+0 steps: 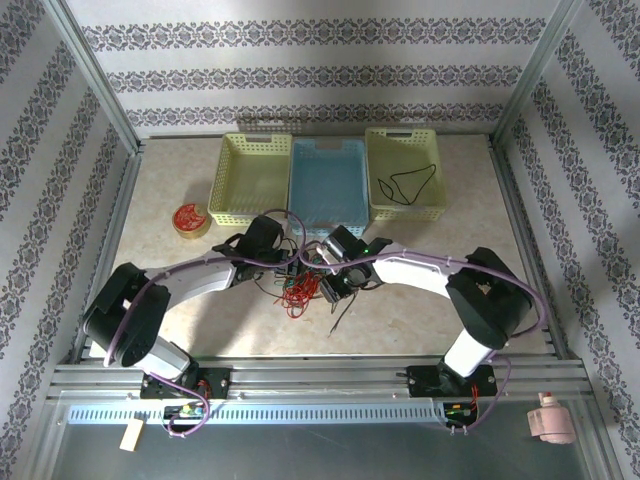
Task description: Untangle the cables
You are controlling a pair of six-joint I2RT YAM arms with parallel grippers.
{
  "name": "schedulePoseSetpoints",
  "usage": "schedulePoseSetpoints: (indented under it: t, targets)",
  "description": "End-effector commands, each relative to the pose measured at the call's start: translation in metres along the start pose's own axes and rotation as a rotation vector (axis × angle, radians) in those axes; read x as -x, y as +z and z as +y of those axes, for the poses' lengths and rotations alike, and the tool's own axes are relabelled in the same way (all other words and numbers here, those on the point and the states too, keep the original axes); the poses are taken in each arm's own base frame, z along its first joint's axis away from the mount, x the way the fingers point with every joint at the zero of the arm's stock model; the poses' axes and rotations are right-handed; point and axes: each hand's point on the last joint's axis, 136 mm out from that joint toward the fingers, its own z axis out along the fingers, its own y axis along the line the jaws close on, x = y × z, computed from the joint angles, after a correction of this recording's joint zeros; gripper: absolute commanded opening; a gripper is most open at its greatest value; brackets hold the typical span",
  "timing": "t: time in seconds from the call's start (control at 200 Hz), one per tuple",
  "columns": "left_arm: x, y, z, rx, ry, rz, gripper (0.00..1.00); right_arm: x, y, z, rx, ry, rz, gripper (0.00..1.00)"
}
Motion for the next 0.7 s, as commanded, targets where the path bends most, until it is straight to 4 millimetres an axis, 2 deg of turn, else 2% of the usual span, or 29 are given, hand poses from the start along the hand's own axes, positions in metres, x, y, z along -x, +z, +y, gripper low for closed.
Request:
schedulePoseSetpoints:
  t: [0.0, 0.07, 0.185, 0.24, 0.595, 0.625, 0.695]
  targets:
    - [0.006, 0.004, 0.003, 0.011, 0.017, 0.007, 0.93, 0.02, 0.004, -0.009, -0.018, 0.029, -0.042, 0.35]
    - [0.004, 0.008, 0.002, 0.011, 0.022, 0.023, 0.92, 0.026, 0.007, -0.013, -0.021, 0.044, -0.053, 0.27]
    - [0.001, 0.015, 0.003, 0.009, 0.023, 0.04, 0.92, 0.031, 0.008, -0.016, -0.021, 0.055, -0.062, 0.06]
    - [0.0, 0.017, 0.002, 0.007, 0.023, 0.046, 0.92, 0.031, 0.005, -0.016, -0.019, 0.06, -0.068, 0.0]
    - [-0.011, 0.024, 0.004, 0.015, 0.043, 0.095, 0.92, 0.037, -0.041, -0.025, -0.084, 0.068, -0.211, 0.0]
    - [-0.012, 0.024, 0.005, 0.017, 0.046, 0.098, 0.92, 0.035, -0.043, -0.023, -0.077, 0.07, -0.212, 0.06]
    - [-0.014, 0.023, 0.005, 0.019, 0.053, 0.103, 0.92, 0.027, -0.043, -0.018, -0.045, 0.074, -0.2, 0.26]
